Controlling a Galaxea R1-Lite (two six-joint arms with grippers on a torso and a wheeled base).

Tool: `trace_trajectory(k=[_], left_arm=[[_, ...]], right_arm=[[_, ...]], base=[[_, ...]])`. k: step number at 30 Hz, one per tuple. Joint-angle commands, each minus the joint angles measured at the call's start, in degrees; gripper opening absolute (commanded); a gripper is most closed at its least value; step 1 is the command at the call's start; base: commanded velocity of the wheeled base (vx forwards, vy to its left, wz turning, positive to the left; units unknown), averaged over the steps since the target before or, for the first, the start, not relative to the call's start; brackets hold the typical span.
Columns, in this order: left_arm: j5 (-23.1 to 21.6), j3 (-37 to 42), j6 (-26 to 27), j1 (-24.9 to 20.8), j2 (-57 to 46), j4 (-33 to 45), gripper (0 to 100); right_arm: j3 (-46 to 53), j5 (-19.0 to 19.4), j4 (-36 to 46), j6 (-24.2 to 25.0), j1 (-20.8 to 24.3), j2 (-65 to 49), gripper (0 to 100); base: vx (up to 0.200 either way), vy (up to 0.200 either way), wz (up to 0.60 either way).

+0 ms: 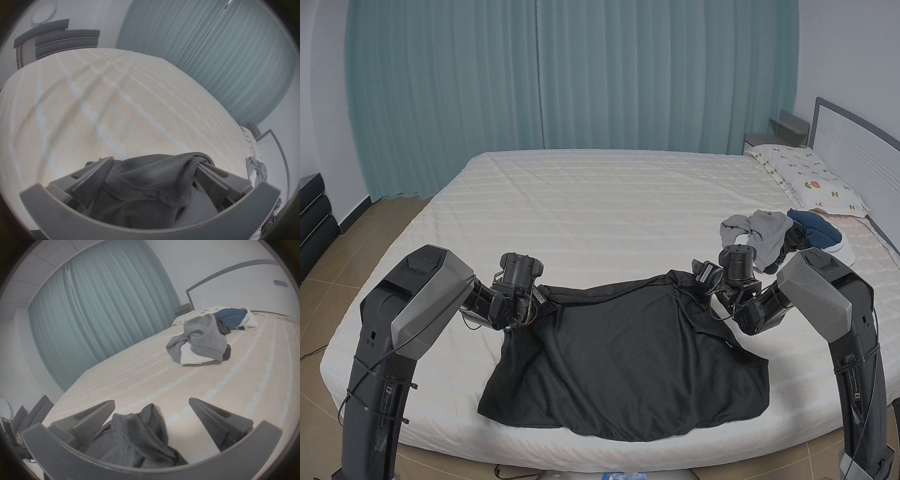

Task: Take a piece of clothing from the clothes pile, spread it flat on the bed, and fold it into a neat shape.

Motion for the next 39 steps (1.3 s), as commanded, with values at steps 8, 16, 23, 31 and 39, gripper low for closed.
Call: trace_trajectory(k=[8, 16, 23, 31, 39], left_arm=[[-15.7, 8.2, -0.1, 2.6, -11.7, 9.1, 100], [-15.6, 6.4, -9.1, 5.8, -13.7, 5.9, 100], [-16.0, 9.0, -13.4, 7.0, -12.5, 1.7, 100], [-16.1, 20.6, -13.0, 6.6, -15.5, -4.0, 100], [-15.4, 28.6, -12.4, 6.5, -15.7, -13.5, 100]], right_arm=[[13.8, 5.2, -0.5, 0.4, 0.2, -7.4, 100], [14.6, 5.7, -0.1, 0.2, 1.6, -6.9, 100], [12.3, 6.7, 1.3, -3.2, 3.2, -4.4, 100], [6.5, 6.7, 7.3, -7.1, 4.2, -2.1, 100], [-1.9, 6.0, 13.6, -7.6, 5.0, 1.4, 100]], base=[[0.000, 0.000, 0.00], [0.000, 0.000, 0.00], [0.000, 0.000, 0.00], [0.000, 0.000, 0.00], [0.000, 0.000, 0.00]])
